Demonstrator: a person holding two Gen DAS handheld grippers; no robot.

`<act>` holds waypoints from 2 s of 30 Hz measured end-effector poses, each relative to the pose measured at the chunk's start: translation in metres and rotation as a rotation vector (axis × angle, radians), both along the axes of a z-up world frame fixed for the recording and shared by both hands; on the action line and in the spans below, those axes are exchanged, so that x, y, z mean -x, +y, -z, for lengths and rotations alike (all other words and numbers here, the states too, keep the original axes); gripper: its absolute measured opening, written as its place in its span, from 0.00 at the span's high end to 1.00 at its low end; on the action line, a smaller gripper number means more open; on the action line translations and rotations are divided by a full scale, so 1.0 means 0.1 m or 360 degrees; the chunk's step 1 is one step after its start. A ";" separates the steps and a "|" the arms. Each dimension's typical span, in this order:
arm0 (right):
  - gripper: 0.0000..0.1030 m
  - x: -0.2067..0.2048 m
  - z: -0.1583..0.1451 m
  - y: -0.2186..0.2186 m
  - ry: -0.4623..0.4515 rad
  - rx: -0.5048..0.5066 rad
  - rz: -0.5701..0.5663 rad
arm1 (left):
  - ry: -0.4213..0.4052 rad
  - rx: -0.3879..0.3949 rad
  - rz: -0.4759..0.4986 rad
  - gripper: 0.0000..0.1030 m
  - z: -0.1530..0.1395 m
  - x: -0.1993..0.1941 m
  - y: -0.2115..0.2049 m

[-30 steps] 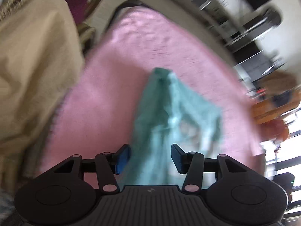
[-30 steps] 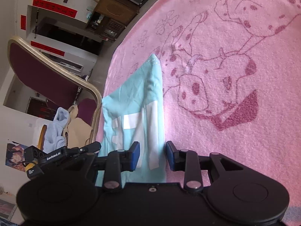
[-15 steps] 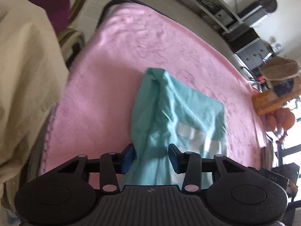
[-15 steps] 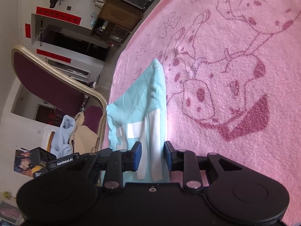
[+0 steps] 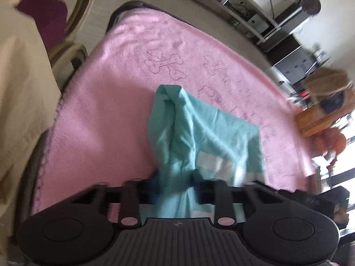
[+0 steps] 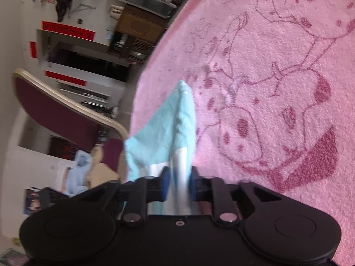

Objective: Fold clothes

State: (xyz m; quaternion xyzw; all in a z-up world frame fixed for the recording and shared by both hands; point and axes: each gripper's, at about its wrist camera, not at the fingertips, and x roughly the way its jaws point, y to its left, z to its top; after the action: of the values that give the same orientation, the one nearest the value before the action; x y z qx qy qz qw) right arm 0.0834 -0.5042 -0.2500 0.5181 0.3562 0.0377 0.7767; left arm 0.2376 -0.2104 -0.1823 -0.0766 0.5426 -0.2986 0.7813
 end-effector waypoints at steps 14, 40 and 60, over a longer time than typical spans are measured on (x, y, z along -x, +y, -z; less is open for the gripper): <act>0.95 0.05 -1.07 0.83 -0.0048 0.0959 -0.0158 | -0.0349 0.0025 0.0036 0.93 -0.56 0.69 -0.01; 0.95 3.19 -2.65 -0.53 -0.0091 0.1587 0.0553 | -0.0784 0.0601 0.0653 0.93 -1.47 3.22 -2.33; 0.64 2.86 -1.31 -1.98 0.0340 0.1391 0.0677 | -0.0627 -0.0004 0.0408 0.81 -0.38 2.57 -3.52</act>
State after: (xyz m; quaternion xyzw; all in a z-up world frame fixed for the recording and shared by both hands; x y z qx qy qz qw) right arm -0.2029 -0.7024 -0.1194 0.2061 0.3027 -0.3278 0.8709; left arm -0.0189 -0.5626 -0.1443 0.0536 0.3855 -0.4038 0.8279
